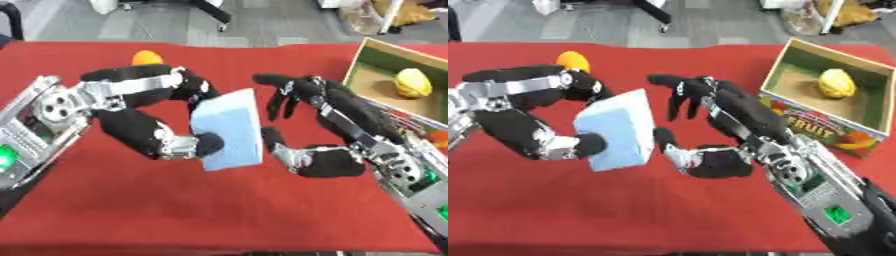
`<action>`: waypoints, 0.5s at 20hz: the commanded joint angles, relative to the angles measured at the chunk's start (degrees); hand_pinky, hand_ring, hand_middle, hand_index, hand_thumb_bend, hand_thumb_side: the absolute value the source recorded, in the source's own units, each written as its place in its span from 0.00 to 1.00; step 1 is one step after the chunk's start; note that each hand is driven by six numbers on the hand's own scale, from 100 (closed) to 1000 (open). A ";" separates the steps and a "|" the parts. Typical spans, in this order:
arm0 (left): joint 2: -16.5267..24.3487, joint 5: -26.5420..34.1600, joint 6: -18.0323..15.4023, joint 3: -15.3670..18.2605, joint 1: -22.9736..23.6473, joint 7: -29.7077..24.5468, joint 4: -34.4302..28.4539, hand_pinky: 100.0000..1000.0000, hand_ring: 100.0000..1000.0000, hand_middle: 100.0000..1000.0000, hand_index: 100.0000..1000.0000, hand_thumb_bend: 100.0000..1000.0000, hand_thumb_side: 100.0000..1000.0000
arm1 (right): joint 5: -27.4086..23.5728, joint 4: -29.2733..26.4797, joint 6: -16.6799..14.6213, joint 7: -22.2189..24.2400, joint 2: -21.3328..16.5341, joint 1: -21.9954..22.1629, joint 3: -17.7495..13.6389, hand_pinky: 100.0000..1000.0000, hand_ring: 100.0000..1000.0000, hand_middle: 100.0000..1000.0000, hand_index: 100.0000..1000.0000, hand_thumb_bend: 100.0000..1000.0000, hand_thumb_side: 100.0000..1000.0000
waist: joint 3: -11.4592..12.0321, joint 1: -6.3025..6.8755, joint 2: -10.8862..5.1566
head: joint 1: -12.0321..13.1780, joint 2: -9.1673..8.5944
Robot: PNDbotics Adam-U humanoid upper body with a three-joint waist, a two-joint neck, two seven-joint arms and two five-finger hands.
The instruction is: Pick up the objects with one hand, pass them to the other hand, and then place them into the box on the other side of the table.
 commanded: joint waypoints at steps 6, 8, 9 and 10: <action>2.17 -2.25 1.97 0.96 -0.03 0.10 -0.74 0.81 0.46 0.41 0.55 0.06 0.49 | 1.42 -1.20 -1.35 1.06 -2.07 -0.99 -1.42 0.46 0.63 0.47 0.98 0.12 0.36 | -0.33 -0.08 -1.10 | 0.59 -0.15; 2.28 -2.38 2.06 1.15 0.09 0.02 -0.44 0.81 0.46 0.41 0.55 0.06 0.49 | 2.14 -1.20 -2.16 2.59 -2.39 -1.04 -1.57 0.48 0.64 0.49 1.00 0.16 0.30 | -0.39 -0.06 -1.11 | 0.66 -0.15; 2.30 -2.33 2.04 1.21 0.08 -0.03 -0.33 0.81 0.46 0.41 0.55 0.06 0.49 | 2.45 -1.20 -2.47 3.42 -2.53 -1.09 -1.61 0.48 0.65 0.49 1.00 0.16 0.27 | -0.39 -0.04 -1.11 | 0.68 -0.15; 2.31 -2.24 2.02 1.25 0.01 -0.09 -0.26 0.81 0.46 0.41 0.55 0.06 0.49 | 2.77 -1.20 -2.71 4.23 -2.64 -1.15 -1.61 0.49 0.65 0.50 1.00 0.17 0.25 | -0.39 -0.02 -1.10 | 0.69 -0.15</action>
